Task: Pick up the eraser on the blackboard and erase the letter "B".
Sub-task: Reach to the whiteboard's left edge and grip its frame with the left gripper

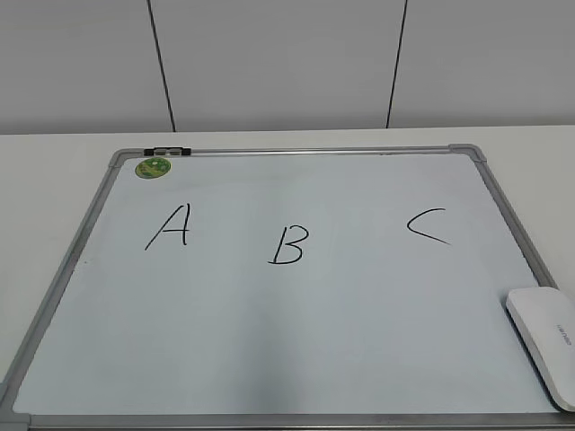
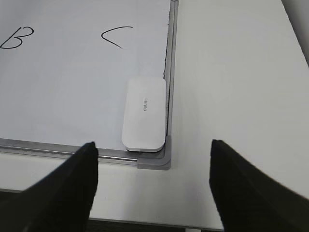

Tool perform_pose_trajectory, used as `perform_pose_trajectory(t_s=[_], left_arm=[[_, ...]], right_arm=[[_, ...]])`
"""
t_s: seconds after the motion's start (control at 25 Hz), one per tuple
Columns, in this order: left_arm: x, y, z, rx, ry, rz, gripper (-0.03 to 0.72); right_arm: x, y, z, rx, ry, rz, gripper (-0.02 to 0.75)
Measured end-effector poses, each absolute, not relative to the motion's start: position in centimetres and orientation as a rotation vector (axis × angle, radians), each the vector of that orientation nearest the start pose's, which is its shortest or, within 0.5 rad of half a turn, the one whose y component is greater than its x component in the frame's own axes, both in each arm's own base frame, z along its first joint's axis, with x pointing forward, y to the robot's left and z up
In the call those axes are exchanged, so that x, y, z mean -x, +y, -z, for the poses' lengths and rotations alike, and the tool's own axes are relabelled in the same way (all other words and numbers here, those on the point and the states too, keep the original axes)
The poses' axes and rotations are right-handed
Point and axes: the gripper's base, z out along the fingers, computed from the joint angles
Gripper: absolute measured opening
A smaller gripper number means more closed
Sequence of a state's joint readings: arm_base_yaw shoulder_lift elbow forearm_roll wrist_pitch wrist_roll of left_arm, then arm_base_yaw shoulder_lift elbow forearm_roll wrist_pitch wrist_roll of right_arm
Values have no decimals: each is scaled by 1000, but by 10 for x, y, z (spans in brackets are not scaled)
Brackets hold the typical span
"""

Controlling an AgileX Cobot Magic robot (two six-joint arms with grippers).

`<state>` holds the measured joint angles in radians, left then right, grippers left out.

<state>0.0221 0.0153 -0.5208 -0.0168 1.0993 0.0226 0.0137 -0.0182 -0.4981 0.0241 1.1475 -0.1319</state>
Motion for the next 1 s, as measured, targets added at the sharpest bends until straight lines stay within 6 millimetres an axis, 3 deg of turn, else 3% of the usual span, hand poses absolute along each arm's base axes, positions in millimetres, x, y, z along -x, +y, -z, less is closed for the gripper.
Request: perform_pose_trajectory(t_s=[0.8, 1.0], left_arm=[[5, -1, -280, -2, 2089, -7, 247], [-12, -1, -281, -1, 2187, -5, 247]], right_arm=[[11, 2, -270, 156, 2109, 41, 536], [11, 2, -270, 156, 2109, 41, 536]])
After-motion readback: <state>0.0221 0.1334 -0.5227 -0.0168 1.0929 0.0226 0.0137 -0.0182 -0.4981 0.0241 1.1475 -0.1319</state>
